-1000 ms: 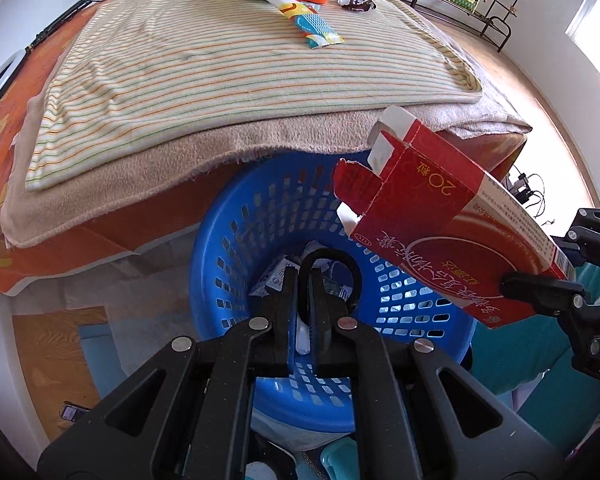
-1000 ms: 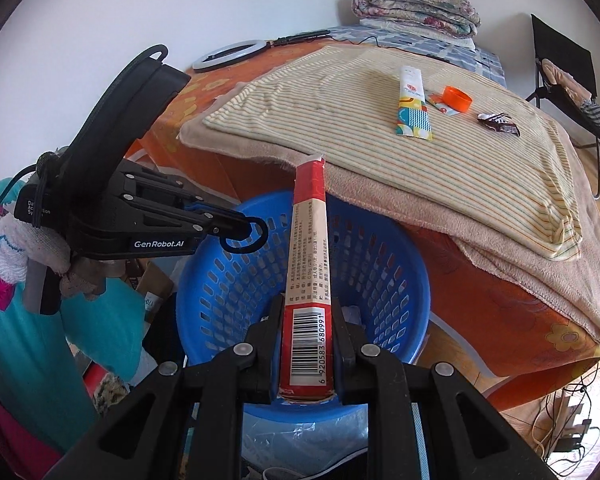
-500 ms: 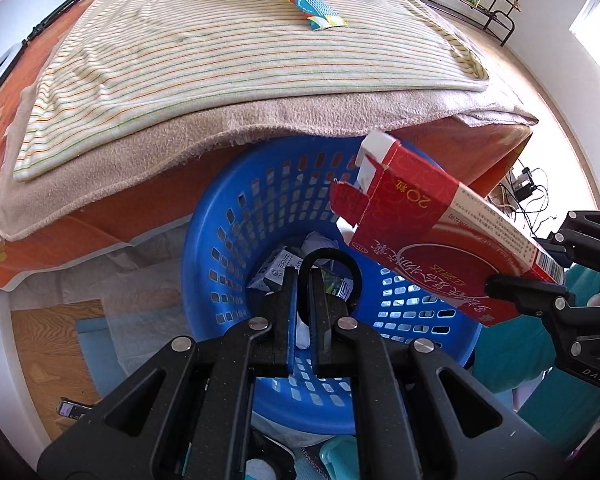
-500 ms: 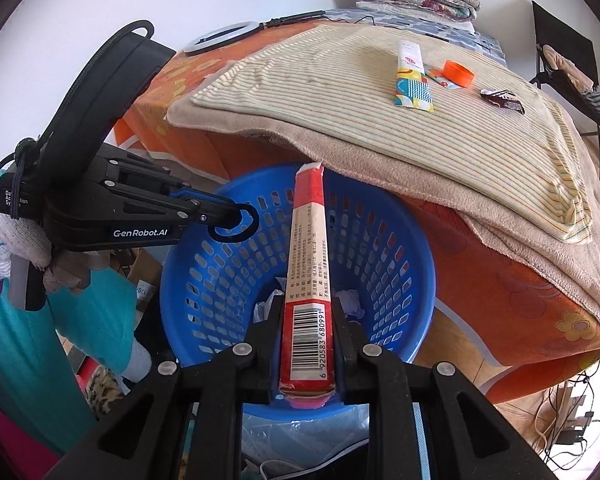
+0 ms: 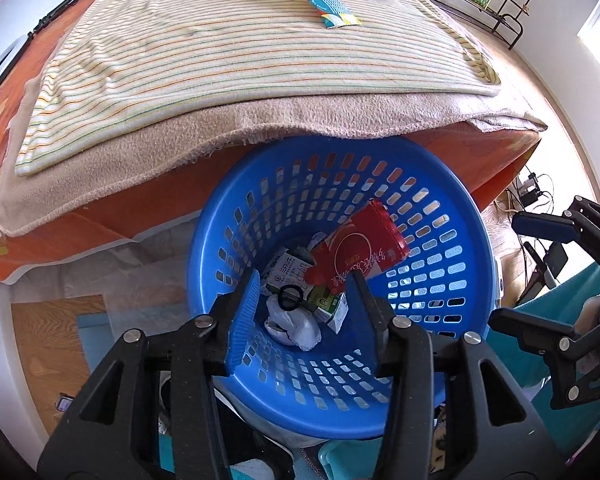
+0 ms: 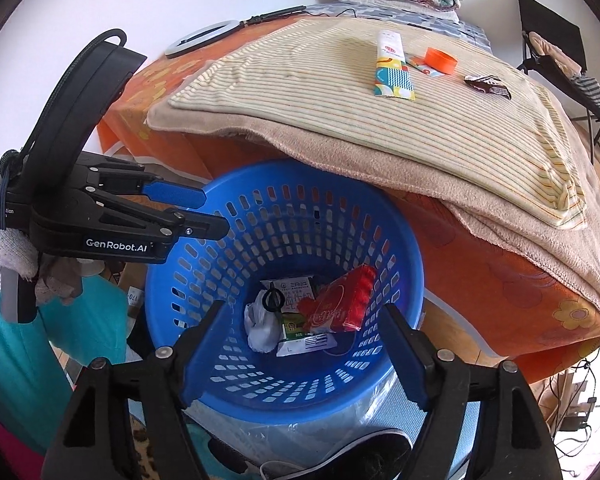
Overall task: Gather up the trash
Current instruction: 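Lower ring and red tube into the blue basket and open both tools, then move both tools back over the towel toward the tissue pack and wrapper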
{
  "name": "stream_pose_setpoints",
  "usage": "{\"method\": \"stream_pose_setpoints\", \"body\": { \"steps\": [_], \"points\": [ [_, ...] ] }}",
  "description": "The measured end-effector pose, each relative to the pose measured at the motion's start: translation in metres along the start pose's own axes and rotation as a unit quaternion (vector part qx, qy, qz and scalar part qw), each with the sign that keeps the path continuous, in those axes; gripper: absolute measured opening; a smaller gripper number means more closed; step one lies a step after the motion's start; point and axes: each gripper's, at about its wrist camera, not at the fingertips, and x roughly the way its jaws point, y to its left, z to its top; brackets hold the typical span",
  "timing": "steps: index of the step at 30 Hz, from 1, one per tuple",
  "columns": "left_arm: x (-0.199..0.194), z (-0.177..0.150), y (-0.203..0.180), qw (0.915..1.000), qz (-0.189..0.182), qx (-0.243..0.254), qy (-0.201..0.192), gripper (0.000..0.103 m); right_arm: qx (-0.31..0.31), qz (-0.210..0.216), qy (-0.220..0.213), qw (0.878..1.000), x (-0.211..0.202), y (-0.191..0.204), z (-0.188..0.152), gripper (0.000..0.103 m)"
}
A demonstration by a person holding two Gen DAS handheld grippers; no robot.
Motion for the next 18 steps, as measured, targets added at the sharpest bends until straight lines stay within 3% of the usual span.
{"method": "stream_pose_setpoints", "body": {
  "steps": [4,6,8,18],
  "points": [
    [0.001,0.000,-0.001,1.0000,0.001,0.001,0.002,0.046,0.017,0.002,0.005,1.000,0.002,-0.006,0.002,0.090],
    [0.000,0.001,-0.002,1.0000,0.001,0.001,0.000,0.057,0.025,-0.001,0.008,1.000,0.003,-0.008,0.002,0.091],
    [-0.002,0.002,-0.002,1.0000,0.002,0.001,-0.006,0.059,0.032,-0.005,0.010,0.999,0.004,-0.010,0.003,0.092],
    [-0.016,0.022,-0.005,0.9997,-0.003,-0.004,-0.024,0.060,0.057,-0.032,-0.004,0.998,-0.007,-0.022,0.018,0.098]
  ]
}}
